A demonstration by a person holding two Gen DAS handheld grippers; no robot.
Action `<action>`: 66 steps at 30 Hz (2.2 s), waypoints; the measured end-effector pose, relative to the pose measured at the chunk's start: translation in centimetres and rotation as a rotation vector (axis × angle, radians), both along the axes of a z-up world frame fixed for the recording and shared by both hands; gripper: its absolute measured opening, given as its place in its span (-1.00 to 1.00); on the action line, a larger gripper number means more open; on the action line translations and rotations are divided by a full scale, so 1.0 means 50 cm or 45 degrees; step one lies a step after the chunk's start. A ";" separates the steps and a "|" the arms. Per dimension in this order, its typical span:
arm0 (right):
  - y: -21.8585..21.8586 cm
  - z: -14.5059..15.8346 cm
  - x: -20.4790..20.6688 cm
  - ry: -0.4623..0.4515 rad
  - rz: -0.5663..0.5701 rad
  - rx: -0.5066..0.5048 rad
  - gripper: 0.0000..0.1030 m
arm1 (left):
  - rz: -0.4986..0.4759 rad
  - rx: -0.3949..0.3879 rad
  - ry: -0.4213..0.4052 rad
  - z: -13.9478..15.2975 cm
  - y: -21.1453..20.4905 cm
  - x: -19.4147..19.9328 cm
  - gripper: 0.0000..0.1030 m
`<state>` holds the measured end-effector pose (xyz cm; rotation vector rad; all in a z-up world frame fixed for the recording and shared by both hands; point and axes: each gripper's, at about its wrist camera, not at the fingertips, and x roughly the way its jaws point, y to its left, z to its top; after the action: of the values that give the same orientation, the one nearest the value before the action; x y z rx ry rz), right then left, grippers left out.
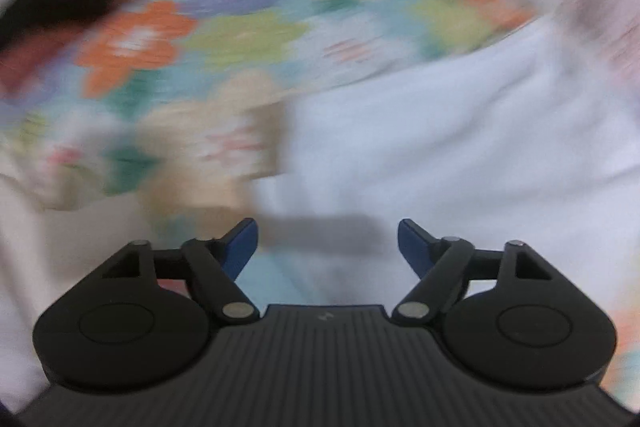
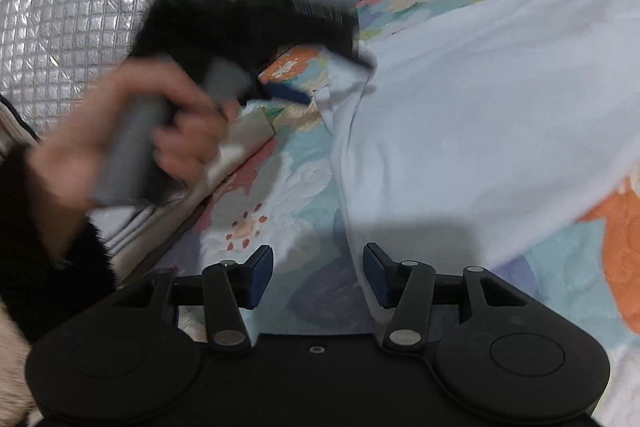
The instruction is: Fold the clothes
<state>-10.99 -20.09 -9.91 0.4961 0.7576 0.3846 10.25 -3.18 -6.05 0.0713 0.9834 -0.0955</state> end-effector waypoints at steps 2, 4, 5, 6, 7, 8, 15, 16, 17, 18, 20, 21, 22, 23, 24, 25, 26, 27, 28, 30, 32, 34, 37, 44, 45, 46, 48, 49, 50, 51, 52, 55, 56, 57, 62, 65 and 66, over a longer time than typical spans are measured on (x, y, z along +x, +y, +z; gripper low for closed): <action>-0.020 0.002 -0.020 0.006 -0.022 0.012 0.09 | 0.120 0.050 -0.025 -0.020 0.036 0.000 0.48; -0.040 0.001 -0.039 0.016 -0.053 0.023 0.08 | 0.263 -0.130 -0.012 -0.030 0.101 -0.006 0.48; -0.049 -0.002 -0.048 0.027 -0.074 0.032 0.08 | 0.319 -0.163 -0.012 -0.034 0.120 -0.012 0.45; -0.056 -0.005 -0.054 0.039 -0.095 0.038 0.08 | 0.358 -0.189 -0.018 -0.033 0.137 -0.016 0.39; -0.062 -0.009 -0.059 0.052 -0.117 0.043 0.09 | 0.392 -0.222 -0.023 -0.032 0.153 -0.020 0.39; -0.068 -0.012 -0.065 0.064 -0.138 0.049 0.09 | 0.398 -0.307 -0.017 -0.033 0.167 -0.020 0.39; -0.095 -0.060 -0.052 0.136 -0.248 0.242 0.17 | 0.307 -0.763 0.067 -0.061 0.195 -0.005 0.47; -0.094 -0.068 -0.041 0.135 -0.269 0.278 0.18 | 0.290 -0.755 0.077 -0.067 0.188 0.002 0.47; -0.094 -0.077 -0.031 0.134 -0.290 0.315 0.18 | 0.276 -0.749 0.068 -0.067 0.182 0.006 0.48; -0.093 -0.083 -0.018 0.129 -0.313 0.349 0.18 | 0.262 -0.743 0.058 -0.068 0.175 0.009 0.50; -0.091 -0.093 0.007 0.115 -0.355 0.407 0.17 | 0.235 -0.786 0.044 -0.072 0.170 0.020 0.52; -0.090 -0.095 0.018 0.107 -0.373 0.430 0.14 | 0.224 -0.836 0.052 -0.078 0.166 0.026 0.52; -0.088 -0.098 0.028 0.099 -0.391 0.453 -0.03 | 0.210 -0.883 0.060 -0.083 0.161 0.032 0.37; -0.086 -0.099 0.036 0.095 -0.398 0.457 -0.53 | 0.182 -0.909 0.071 -0.087 0.152 0.040 0.19; -0.083 -0.100 0.043 0.100 -0.396 0.448 -0.79 | 0.154 -0.930 0.083 -0.091 0.142 0.049 -0.21; -0.080 -0.098 0.043 0.093 -0.400 0.444 -0.81 | 0.126 -0.924 0.092 -0.092 0.132 0.055 -0.73; -0.078 -0.094 0.040 0.080 -0.409 0.444 -0.83 | 0.100 -0.915 0.099 -0.093 0.122 0.061 -0.74; -0.074 -0.085 0.030 0.049 -0.410 0.433 -0.83 | 0.083 -0.892 0.091 -0.091 0.115 0.062 -0.75; -0.071 -0.074 0.017 0.011 -0.407 0.417 -0.84 | 0.069 -0.873 0.083 -0.089 0.110 0.063 -0.75; -0.063 -0.055 -0.007 -0.028 -0.410 0.386 -0.84 | 0.058 -0.886 0.073 -0.082 0.113 0.056 -0.75; -0.064 -0.049 -0.020 -0.031 -0.425 0.415 -0.84 | 0.052 -0.928 0.064 -0.076 0.122 0.053 -0.75; -0.064 -0.050 -0.019 -0.013 -0.427 0.418 -0.84 | 0.062 -0.945 0.070 -0.078 0.129 0.048 -0.74; -0.066 -0.063 -0.017 0.023 -0.433 0.431 -0.64 | 0.102 -0.950 0.100 -0.096 0.129 0.061 -0.63; -0.052 -0.080 -0.005 0.043 -0.482 0.383 -0.83 | 0.117 -1.064 0.130 -0.126 0.130 0.075 -0.76; -0.050 -0.069 -0.008 0.041 -0.474 0.371 -0.83 | 0.096 -1.035 0.108 -0.115 0.127 0.070 -0.78; -0.049 -0.058 -0.011 0.039 -0.466 0.358 -0.84 | 0.075 -1.004 0.085 -0.103 0.124 0.063 -0.80; -0.046 -0.037 -0.016 0.035 -0.449 0.334 -0.84 | 0.032 -0.930 0.016 -0.066 0.120 0.038 -0.82; -0.046 -0.023 -0.026 0.036 -0.444 0.332 -0.84 | 0.025 -0.920 0.004 -0.051 0.120 0.022 -0.82; -0.051 -0.012 -0.041 0.039 -0.435 0.341 -0.84 | 0.019 -0.912 -0.006 -0.037 0.120 0.006 -0.82; -0.055 0.000 -0.056 0.041 -0.426 0.350 -0.84 | 0.026 -0.915 -0.003 -0.027 0.123 -0.010 -0.82; -0.057 0.013 -0.069 0.062 -0.407 0.353 -0.84 | 0.032 -0.914 0.000 -0.017 0.125 -0.027 -0.82; -0.058 0.053 -0.108 0.148 -0.334 0.361 -0.84 | 0.032 -0.792 -0.011 0.034 0.126 -0.098 -0.82; -0.059 0.067 -0.121 0.177 -0.309 0.363 -0.84 | 0.020 -0.786 -0.021 0.052 0.132 -0.123 -0.82; -0.059 0.080 -0.134 0.205 -0.284 0.365 -0.84 | 0.008 -0.779 -0.031 0.069 0.139 -0.149 -0.82; -0.039 0.156 -0.230 0.232 -0.240 0.346 -0.84 | -0.063 -0.754 -0.065 0.149 0.177 -0.272 -0.82; -0.010 0.205 -0.287 0.190 -0.204 0.316 -0.84 | -0.080 -0.714 -0.065 0.178 0.207 -0.342 -0.82; 0.002 0.217 -0.303 0.165 -0.174 0.317 -0.84 | -0.088 -0.694 -0.083 0.190 0.217 -0.366 -0.82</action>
<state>-26.16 -20.01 0.96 0.8085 0.8003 0.3225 -8.03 7.65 3.47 -0.3894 0.8621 -0.4186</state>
